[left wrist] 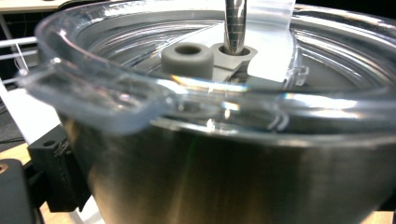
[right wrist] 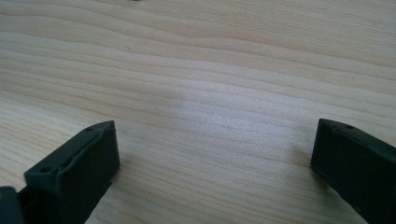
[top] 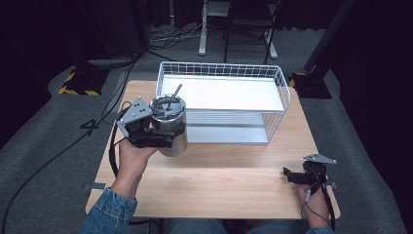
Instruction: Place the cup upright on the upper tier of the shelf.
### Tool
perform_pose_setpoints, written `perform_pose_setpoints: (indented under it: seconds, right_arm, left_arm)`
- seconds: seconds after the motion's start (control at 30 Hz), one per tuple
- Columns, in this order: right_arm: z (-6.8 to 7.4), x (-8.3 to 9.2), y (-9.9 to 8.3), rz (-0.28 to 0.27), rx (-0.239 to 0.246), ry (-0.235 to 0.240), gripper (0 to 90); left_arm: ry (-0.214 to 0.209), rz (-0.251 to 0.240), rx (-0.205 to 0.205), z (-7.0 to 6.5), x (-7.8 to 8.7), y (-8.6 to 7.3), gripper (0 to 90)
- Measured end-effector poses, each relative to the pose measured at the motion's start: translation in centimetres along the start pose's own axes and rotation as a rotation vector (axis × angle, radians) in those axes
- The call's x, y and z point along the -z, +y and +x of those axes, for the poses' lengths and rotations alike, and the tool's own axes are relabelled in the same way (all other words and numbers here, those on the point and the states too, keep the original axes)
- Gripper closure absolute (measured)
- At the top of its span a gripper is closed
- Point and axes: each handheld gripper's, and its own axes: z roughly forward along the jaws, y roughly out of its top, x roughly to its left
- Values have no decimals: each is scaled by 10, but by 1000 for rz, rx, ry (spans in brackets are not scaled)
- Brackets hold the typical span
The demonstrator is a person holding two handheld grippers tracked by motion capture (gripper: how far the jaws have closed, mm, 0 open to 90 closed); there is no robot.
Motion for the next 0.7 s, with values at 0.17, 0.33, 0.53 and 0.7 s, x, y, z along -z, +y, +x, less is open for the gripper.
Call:
perform_pose_setpoints:
  seconds: [0.17,0.33,0.53,0.7]
  right_arm:
    - [0,0,0,0,0,0,12]
    - [3,-2,2,-3,7,5,12]
    - [4,-3,3,0,8,5,11]
    - [4,-3,3,-1,9,4,9]
  left_arm:
    - [8,2,-17,1,-2,21,37]
    - [3,0,-22,0,-8,38,37]
    - [-11,-8,-29,0,-14,55,37]
    - [-16,-4,-37,0,-21,71,37]
